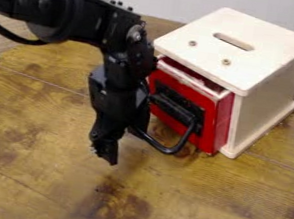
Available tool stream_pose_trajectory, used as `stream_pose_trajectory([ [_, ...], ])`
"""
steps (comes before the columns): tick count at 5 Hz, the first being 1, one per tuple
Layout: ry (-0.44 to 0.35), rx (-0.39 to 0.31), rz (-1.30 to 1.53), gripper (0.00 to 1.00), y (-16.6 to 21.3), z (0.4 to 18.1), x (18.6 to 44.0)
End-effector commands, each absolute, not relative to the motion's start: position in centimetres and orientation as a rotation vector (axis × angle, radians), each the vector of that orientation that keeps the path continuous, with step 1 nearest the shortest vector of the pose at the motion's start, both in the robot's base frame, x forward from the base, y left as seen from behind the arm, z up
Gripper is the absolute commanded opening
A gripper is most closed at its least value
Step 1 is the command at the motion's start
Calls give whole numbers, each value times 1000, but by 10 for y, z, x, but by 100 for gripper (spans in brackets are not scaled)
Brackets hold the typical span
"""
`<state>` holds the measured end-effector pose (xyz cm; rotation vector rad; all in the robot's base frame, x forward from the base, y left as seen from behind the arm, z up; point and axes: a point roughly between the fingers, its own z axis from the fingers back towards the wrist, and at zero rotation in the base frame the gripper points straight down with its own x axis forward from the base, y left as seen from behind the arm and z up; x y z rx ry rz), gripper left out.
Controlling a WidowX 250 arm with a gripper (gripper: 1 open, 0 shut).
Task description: Open the drawer
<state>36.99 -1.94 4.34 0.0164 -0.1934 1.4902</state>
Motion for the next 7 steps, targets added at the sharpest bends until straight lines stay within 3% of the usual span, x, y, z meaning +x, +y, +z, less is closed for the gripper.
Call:
stream_pose_trajectory([
  [1, -271, -14, 1531, 100, -3, 65, 384],
  [7, -272, 8, 1555, 100, -2, 66, 384],
])
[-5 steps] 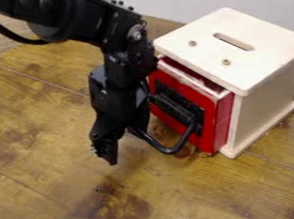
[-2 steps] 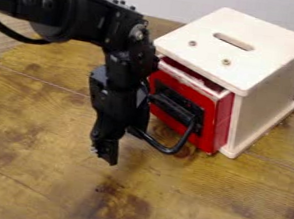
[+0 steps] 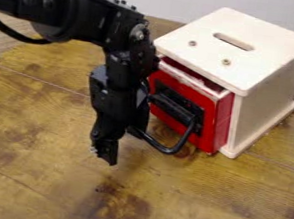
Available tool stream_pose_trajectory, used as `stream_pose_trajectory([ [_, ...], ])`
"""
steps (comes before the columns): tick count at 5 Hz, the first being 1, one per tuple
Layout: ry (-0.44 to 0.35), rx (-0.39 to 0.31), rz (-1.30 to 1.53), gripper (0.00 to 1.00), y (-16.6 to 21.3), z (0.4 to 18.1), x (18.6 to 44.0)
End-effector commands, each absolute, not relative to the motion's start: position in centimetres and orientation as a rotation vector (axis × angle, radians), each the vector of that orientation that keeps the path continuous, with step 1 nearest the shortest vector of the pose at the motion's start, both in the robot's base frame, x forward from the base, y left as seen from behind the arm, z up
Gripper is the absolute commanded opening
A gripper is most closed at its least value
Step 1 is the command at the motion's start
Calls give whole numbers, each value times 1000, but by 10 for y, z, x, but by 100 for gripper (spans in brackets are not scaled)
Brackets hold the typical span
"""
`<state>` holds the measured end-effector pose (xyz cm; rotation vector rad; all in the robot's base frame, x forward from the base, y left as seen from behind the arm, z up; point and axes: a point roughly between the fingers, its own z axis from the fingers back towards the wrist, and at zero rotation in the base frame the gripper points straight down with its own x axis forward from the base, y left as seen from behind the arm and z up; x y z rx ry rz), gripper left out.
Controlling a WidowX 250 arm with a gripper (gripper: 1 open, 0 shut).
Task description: Open the drawer
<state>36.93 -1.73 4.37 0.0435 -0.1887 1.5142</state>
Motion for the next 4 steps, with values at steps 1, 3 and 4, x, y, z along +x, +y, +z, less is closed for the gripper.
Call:
stream_pose_trajectory([
  [1, -273, 11, 1558, 100, -3, 66, 385],
  [3, -274, 16, 1564, 100, -3, 66, 384],
  [4, -274, 18, 1567, 100, -2, 66, 384],
])
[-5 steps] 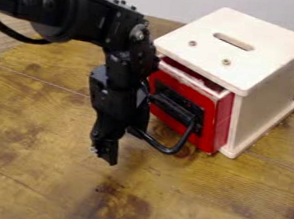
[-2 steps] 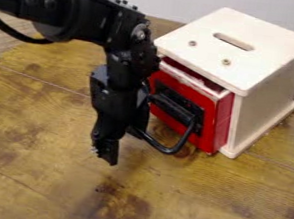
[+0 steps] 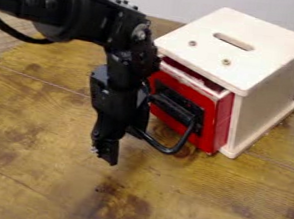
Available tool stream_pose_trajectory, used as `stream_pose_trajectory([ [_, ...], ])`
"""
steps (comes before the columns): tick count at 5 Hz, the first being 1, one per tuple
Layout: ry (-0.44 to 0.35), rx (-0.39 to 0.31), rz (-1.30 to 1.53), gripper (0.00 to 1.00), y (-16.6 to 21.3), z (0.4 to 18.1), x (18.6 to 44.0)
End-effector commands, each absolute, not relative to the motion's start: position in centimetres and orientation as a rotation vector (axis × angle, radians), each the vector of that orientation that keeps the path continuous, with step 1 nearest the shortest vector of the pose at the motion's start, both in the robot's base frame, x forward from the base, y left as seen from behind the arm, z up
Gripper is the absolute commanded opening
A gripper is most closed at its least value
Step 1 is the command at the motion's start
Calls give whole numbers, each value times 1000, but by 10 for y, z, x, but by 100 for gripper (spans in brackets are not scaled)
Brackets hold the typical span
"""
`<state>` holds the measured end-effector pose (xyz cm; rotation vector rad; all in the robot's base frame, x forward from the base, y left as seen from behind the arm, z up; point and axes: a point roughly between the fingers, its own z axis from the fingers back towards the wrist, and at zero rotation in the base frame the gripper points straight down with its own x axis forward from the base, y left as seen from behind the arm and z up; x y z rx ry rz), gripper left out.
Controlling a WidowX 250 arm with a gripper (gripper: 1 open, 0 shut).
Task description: Open the drawer
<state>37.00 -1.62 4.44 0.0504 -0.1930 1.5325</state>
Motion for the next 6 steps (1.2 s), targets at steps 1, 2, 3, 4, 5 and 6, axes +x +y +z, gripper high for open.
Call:
stream_pose_trajectory([
  [1, -275, 20, 1571, 100, -3, 65, 384],
  [2, -269, 16, 1570, 100, -7, 66, 384],
  [3, -262, 13, 1569, 100, -12, 67, 384],
  [4, -257, 10, 1567, 100, -17, 68, 384],
  [5, -251, 8, 1565, 100, -21, 69, 383],
  [6, -243, 4, 1564, 100, -26, 71, 382],
])
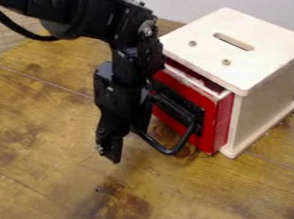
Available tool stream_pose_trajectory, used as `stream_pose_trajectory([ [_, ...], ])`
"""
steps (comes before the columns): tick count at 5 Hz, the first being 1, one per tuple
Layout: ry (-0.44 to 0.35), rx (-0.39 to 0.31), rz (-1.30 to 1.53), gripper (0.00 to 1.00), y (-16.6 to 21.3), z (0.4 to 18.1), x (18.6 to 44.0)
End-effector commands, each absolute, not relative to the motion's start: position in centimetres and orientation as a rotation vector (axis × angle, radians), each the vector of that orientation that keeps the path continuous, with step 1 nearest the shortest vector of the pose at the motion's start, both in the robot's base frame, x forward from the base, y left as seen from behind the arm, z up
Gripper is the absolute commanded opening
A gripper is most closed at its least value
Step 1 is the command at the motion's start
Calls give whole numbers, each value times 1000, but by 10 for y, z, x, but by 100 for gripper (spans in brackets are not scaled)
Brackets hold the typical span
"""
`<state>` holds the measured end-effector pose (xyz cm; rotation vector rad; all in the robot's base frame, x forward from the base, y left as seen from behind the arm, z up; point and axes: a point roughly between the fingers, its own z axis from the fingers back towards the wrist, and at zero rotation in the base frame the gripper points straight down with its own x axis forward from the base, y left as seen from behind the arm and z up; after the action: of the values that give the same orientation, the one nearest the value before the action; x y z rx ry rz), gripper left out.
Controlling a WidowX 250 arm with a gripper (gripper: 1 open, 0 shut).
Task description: Open the drawer
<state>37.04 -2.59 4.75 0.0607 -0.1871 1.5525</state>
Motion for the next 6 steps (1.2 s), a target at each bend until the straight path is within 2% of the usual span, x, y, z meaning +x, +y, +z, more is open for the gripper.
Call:
stream_pose_trajectory([
  [1, -234, 1, 1563, 100, -30, 72, 381],
  [6, -200, -14, 1570, 100, -48, 74, 379],
])
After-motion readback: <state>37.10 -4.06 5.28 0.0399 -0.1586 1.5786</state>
